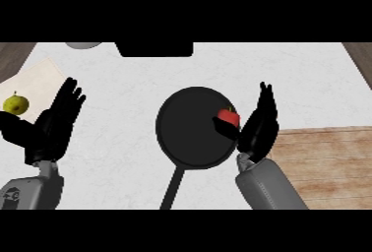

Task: Pick the bell pepper from the cutting board and place it in the pan

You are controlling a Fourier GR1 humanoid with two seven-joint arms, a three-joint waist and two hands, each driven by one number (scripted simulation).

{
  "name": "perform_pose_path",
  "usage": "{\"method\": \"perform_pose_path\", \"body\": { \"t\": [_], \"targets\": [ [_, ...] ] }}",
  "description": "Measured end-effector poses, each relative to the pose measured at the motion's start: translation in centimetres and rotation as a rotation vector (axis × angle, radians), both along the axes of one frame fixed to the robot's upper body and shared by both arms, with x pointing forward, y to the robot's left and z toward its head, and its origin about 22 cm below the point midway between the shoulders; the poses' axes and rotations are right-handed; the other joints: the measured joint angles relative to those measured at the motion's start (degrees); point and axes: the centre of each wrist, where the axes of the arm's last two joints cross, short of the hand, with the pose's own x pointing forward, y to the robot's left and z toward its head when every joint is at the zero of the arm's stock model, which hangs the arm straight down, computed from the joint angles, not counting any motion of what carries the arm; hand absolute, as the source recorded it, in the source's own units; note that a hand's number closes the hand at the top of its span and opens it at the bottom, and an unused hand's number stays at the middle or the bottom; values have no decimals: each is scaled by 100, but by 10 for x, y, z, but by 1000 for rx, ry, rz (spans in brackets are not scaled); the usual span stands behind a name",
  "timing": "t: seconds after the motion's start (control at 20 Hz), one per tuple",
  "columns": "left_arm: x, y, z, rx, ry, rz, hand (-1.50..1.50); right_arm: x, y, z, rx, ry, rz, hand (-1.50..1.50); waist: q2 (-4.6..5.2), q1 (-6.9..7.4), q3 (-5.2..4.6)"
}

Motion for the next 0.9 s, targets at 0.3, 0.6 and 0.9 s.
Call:
{"method": "perform_pose_path", "body": {
  "t": [0.3,0.6,0.9],
  "targets": [
    [-7,3,-2,4,5,14,0,-67,-5,4,162,-135,27,-150,-21,-93,-1],
    [-6,0,2,7,2,19,0,-151,-10,12,236,-210,90,-150,-11,-88,-4],
    [-3,-3,5,6,-4,9,0,-206,-15,5,213,-219,107,-150,11,-33,-5]
  ]
}}
